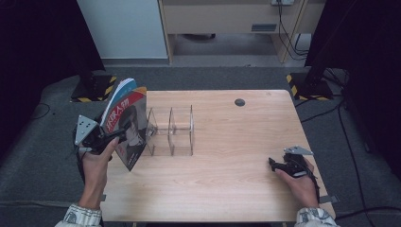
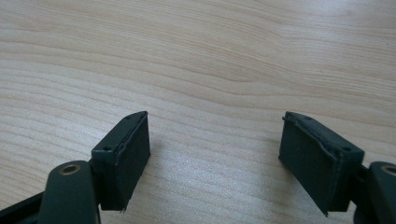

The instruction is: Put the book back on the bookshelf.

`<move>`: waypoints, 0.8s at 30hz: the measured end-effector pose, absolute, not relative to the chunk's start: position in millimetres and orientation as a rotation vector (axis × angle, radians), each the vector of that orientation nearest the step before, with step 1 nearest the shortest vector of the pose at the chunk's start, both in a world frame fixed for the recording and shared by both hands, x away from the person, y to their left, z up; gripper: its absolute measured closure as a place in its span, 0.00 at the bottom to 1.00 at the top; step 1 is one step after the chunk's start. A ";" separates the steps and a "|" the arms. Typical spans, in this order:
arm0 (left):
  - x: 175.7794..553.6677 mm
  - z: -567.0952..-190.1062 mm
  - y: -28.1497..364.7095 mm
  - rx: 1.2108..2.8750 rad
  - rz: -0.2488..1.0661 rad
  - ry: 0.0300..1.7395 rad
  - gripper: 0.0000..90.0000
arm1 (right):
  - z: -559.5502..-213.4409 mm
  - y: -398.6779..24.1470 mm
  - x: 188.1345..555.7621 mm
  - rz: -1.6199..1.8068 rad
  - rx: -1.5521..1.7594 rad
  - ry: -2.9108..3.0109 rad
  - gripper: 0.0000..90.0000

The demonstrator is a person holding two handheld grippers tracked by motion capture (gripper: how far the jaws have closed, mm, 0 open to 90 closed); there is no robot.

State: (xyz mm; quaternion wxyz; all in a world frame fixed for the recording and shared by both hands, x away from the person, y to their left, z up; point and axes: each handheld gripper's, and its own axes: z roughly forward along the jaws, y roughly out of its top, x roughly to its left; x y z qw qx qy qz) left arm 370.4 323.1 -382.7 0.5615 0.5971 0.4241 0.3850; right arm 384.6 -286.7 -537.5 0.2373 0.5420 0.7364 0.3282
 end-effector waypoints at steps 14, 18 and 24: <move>362.8 -385.7 328.1 1.423 0.921 1.000 0.03 | -537.5 -286.7 384.4 0.901 1.486 2.019 0.27; 356.9 -388.1 332.4 1.425 0.922 1.000 0.03 | -537.5 -286.7 384.4 0.901 1.486 2.019 0.27; 349.3 -394.6 339.4 1.425 0.919 1.013 0.03 | -537.5 -286.7 384.4 0.901 1.487 2.019 0.27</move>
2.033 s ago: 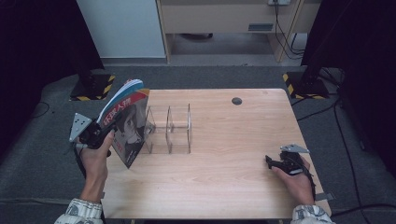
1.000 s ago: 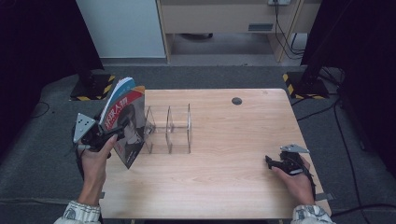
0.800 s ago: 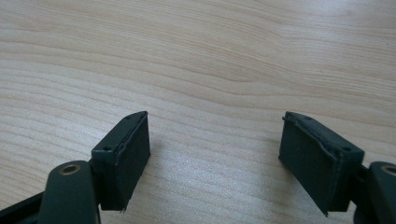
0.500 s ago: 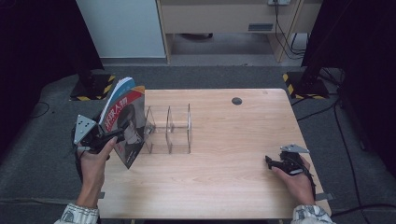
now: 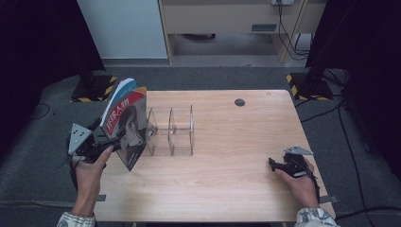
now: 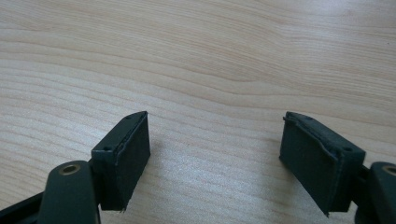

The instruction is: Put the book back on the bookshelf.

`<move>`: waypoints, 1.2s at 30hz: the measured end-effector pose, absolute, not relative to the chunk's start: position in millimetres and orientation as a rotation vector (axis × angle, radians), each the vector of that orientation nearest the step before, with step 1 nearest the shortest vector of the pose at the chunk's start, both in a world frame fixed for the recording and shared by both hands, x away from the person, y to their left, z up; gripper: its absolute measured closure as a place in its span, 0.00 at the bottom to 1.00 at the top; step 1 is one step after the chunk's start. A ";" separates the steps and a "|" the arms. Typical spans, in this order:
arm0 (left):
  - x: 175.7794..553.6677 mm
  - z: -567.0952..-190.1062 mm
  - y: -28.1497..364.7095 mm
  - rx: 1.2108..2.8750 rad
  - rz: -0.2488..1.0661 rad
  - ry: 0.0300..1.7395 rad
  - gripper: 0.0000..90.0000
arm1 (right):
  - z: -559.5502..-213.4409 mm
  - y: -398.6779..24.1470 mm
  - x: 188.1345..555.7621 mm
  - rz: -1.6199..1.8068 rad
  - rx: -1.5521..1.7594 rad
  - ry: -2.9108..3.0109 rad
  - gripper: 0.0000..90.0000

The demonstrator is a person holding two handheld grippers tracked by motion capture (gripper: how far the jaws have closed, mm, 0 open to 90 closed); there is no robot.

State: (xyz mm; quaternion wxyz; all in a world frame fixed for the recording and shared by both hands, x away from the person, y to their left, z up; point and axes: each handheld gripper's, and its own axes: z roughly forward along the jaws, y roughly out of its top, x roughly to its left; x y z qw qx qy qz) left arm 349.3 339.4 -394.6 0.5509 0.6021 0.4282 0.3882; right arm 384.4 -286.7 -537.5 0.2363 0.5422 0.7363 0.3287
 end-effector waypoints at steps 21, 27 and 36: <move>320.8 -398.1 345.8 1.417 0.909 1.007 0.02 | -537.5 -286.7 384.2 0.903 1.487 2.019 0.27; 313.8 -403.0 347.9 1.435 0.904 1.008 0.02 | -537.5 -286.7 384.2 0.903 1.487 2.019 0.27; 305.4 -406.3 346.2 1.452 0.891 1.005 0.02 | -537.5 -286.6 384.1 0.903 1.489 2.018 0.27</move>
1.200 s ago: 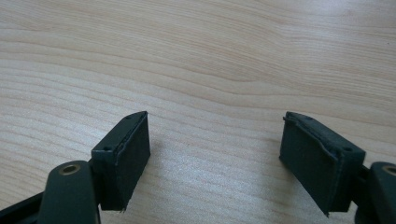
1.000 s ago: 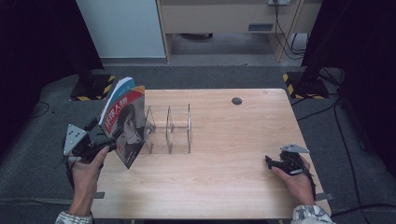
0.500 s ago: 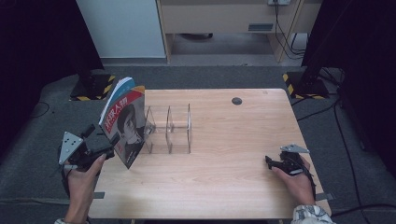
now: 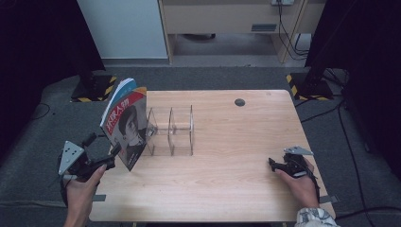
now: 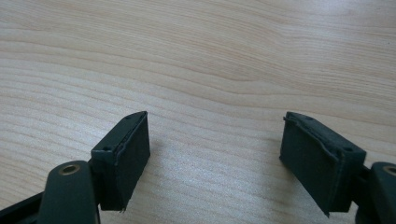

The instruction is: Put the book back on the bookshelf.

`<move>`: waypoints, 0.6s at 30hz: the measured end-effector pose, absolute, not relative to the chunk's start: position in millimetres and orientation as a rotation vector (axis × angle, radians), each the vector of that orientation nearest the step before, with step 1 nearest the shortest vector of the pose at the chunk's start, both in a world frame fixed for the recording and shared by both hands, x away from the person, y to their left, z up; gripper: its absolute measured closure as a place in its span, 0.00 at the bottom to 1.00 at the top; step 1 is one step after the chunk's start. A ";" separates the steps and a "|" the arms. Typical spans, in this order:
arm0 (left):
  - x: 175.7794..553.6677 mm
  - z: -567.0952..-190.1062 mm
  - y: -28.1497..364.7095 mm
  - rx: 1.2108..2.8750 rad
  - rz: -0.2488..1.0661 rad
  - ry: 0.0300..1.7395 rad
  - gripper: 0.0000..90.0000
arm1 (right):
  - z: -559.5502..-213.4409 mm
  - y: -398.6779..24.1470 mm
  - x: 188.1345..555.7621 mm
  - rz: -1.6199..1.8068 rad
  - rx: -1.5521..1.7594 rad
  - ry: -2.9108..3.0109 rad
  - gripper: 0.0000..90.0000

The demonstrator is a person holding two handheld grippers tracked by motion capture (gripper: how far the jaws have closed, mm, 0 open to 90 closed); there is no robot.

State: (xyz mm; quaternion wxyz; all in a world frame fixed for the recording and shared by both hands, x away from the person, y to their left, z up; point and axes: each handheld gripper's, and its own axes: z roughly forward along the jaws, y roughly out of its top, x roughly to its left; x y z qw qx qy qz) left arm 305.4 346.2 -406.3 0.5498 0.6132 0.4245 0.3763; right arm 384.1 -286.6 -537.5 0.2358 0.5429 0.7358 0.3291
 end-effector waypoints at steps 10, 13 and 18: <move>295.4 -410.8 342.6 1.478 0.876 1.002 0.03 | -537.5 -286.5 384.0 0.903 1.490 2.018 0.27; 291.4 -412.9 341.6 1.497 0.867 0.995 0.03 | -537.5 -286.6 384.1 0.903 1.489 2.018 0.27; 285.2 -417.1 337.7 1.530 0.848 0.985 0.04 | -537.5 -286.7 384.1 0.903 1.488 2.019 0.27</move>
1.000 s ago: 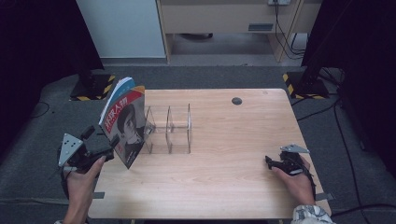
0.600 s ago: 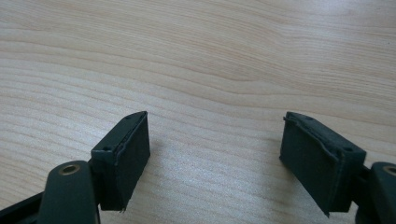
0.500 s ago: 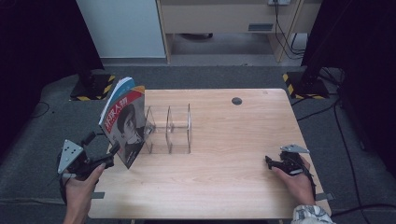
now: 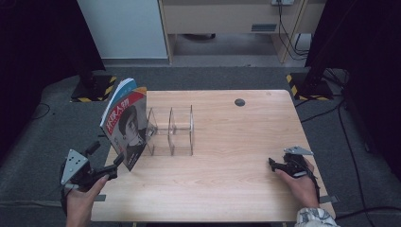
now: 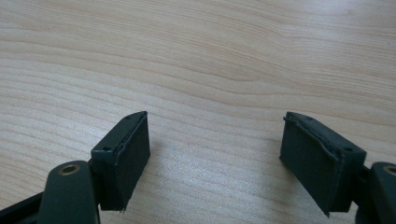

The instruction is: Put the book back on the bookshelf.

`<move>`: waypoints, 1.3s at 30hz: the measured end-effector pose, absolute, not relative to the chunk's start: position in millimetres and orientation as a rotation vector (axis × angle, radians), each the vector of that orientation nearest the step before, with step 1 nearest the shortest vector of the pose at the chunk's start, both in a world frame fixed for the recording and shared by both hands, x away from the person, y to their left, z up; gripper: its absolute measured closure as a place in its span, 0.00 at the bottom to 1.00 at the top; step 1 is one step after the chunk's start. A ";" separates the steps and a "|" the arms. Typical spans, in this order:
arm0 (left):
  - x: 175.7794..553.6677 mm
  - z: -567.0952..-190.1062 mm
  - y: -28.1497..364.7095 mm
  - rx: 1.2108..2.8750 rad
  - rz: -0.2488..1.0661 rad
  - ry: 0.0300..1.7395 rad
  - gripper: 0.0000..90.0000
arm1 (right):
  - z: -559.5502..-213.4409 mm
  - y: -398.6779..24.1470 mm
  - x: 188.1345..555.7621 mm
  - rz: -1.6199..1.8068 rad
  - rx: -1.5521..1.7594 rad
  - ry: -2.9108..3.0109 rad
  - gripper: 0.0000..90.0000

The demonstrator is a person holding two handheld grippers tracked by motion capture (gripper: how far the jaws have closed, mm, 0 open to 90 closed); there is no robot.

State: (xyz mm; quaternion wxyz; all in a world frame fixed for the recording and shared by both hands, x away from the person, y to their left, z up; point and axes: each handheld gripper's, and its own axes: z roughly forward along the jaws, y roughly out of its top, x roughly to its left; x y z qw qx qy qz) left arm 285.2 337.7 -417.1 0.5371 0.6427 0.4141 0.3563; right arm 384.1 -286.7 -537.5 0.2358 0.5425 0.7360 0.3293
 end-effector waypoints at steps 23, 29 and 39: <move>281.8 -422.9 285.0 1.677 0.735 0.891 0.06 | -537.6 -286.7 383.9 0.902 1.489 2.018 0.27; 296.5 -426.1 260.2 1.733 0.673 0.860 0.06 | -537.6 -286.6 383.9 0.902 1.491 2.017 0.26; 317.3 -429.2 218.9 1.773 0.609 0.826 0.04 | -538.4 -287.0 384.8 0.870 1.526 2.005 0.12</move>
